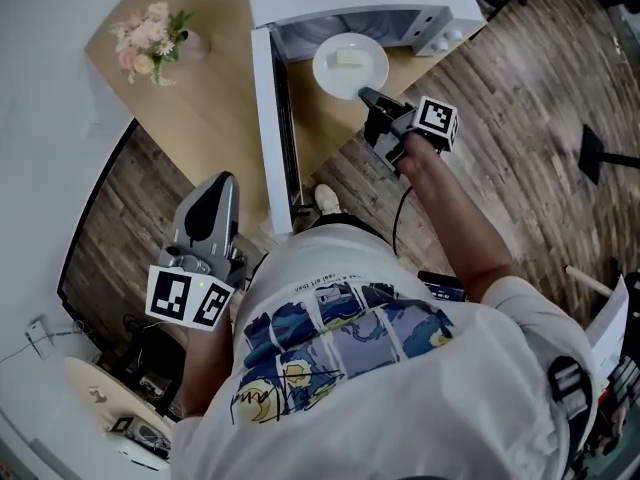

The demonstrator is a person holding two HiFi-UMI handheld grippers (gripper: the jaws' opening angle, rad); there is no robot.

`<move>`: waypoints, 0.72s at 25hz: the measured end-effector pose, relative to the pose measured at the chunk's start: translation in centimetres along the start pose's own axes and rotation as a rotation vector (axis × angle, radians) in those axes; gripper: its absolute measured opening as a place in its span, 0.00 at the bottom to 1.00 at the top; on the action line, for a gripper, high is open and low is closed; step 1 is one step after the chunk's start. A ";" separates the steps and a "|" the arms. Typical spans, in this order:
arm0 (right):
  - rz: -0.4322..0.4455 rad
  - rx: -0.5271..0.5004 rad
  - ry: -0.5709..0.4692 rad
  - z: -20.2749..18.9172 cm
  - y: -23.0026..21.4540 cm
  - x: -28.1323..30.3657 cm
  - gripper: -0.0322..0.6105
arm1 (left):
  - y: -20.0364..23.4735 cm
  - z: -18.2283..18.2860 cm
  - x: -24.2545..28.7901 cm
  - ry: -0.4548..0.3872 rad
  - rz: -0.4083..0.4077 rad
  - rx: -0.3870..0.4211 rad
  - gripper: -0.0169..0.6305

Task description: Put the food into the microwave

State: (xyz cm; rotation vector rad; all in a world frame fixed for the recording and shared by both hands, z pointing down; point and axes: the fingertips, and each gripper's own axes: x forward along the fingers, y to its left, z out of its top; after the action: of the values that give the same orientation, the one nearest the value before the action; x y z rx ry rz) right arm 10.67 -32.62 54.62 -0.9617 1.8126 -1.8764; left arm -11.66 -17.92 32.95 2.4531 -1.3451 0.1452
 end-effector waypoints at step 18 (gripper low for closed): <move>-0.005 0.035 -0.050 7.0 -2.7 9.0 0.07 | 3.3 -0.5 -1.3 0.051 0.175 -0.019 0.04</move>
State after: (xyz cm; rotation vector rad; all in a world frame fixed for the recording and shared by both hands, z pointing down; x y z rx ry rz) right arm 9.64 -43.52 58.84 -0.9928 1.7442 -1.8635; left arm -15.07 -18.34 33.88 2.2982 -1.5298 0.2346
